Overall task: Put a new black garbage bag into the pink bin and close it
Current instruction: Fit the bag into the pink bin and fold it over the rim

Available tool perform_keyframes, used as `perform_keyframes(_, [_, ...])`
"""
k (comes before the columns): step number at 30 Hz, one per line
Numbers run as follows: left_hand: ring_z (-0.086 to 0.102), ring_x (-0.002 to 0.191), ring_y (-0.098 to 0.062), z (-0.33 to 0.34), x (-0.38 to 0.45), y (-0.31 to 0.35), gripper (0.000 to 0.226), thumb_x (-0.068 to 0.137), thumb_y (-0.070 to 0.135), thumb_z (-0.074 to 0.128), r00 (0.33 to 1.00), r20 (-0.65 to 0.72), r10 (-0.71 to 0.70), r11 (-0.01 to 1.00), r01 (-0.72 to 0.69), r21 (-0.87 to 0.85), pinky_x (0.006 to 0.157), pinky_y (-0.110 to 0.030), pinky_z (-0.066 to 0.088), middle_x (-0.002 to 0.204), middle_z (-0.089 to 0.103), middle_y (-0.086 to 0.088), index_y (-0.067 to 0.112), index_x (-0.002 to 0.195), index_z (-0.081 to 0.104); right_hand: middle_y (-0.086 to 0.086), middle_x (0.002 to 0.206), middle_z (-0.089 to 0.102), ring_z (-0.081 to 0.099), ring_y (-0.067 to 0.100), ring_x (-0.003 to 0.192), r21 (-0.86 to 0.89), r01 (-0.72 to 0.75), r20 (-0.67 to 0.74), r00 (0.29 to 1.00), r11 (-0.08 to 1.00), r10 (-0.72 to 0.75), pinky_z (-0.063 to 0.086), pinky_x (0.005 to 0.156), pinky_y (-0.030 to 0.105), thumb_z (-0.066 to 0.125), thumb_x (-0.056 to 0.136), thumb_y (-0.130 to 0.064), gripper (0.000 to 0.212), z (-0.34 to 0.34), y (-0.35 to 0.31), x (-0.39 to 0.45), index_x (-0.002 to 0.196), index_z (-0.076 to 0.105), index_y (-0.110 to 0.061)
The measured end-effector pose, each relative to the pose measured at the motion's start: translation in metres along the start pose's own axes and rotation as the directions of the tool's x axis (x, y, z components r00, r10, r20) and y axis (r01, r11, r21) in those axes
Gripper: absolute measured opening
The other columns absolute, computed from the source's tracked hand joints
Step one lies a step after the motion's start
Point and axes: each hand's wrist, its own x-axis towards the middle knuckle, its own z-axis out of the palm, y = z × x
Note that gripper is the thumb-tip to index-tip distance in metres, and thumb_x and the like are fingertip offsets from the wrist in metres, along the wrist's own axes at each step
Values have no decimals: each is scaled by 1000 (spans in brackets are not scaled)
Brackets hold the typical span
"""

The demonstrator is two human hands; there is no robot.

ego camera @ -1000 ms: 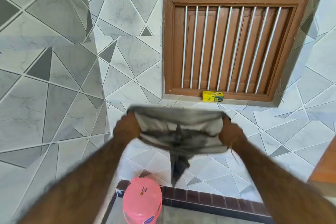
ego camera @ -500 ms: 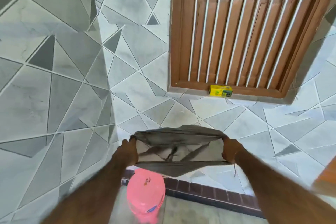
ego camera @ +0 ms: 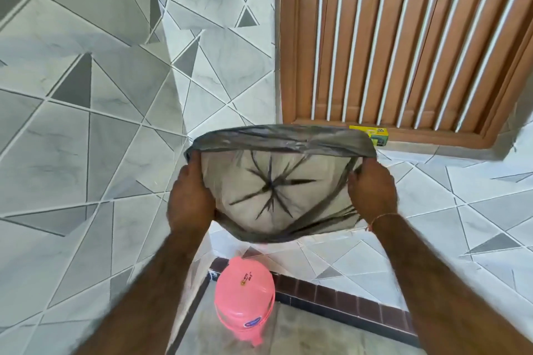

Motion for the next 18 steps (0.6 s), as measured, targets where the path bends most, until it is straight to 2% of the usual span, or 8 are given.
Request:
perform_keyframes(1, [60, 92, -37, 7, -14, -3, 73, 84, 16, 57, 996, 81, 41, 989, -52, 137, 78, -51, 53, 113, 53, -12, 34, 146, 22, 26, 111, 62, 62, 46, 100, -41, 32, 41, 999, 999, -31, 51, 79, 45, 51, 87, -7, 38, 6, 4, -3, 125, 52, -6])
perform_keyframes(2, [62, 98, -37, 19, -36, -13, 76, 83, 21, 61, 957, 290, 31, 953, -115, 280, 81, -49, 54, 120, 53, -10, 37, 147, 22, 24, 118, 60, 61, 44, 106, -120, 62, 263, 964, 991, -28, 53, 80, 39, 49, 88, -5, 45, 18, 13, -16, 132, 48, -7])
perform_keyframes(3, [62, 105, -35, 35, -58, -26, 70, 83, 27, 61, 870, 489, -63, 921, -138, 364, 86, -45, 53, 126, 54, -8, 37, 145, 28, 22, 126, 58, 58, 41, 114, -170, 69, 542, 840, 983, 34, 55, 78, 28, 50, 88, -4, 52, 36, 28, -34, 139, 43, -9])
perform_keyframes(4, [61, 110, -34, 50, -76, -42, 62, 84, 30, 58, 787, 594, -168, 903, -119, 412, 90, -42, 52, 127, 54, -7, 35, 141, 35, 19, 130, 57, 57, 37, 120, -213, 43, 707, 696, 976, 124, 54, 75, 18, 54, 87, -5, 53, 55, 46, -49, 138, 43, -8])
perform_keyframes(5, [61, 112, -32, 58, -91, -51, 55, 85, 29, 54, 751, 622, -222, 892, -100, 440, 92, -41, 51, 126, 53, -6, 33, 137, 40, 16, 131, 59, 59, 32, 120, -269, 67, 754, 635, 961, 167, 55, 79, 18, 59, 83, -8, 52, 70, 64, -62, 133, 47, -9])
perform_keyframes(8, [59, 113, -31, 62, -105, -56, 50, 88, 24, 49, 769, 593, -239, 902, -51, 429, 94, -42, 49, 124, 47, -5, 28, 137, 40, 11, 127, 63, 62, 29, 116, -287, 138, 758, 638, 948, 137, 54, 93, 35, 63, 74, -18, 59, 91, 92, -71, 131, 48, -15])
perform_keyframes(12, [58, 115, -34, 62, -102, -57, 65, 80, 19, 59, 751, 584, -308, 892, 16, 451, 93, -44, 50, 126, 46, -6, 25, 140, 35, 15, 126, 64, 62, 33, 116, -218, 80, 750, 652, 973, 114, 52, 95, 37, 59, 80, -24, 54, 94, 82, -62, 131, 48, -10])
perform_keyframes(18, [56, 118, -38, 65, -91, -82, 56, 85, 21, 53, 766, 535, -356, 884, 90, 459, 94, -47, 47, 126, 48, -9, 23, 138, 36, 20, 120, 65, 63, 36, 110, -155, 43, 723, 685, 987, 84, 52, 89, 36, 60, 79, -24, 47, 113, 60, -42, 121, 52, -4])
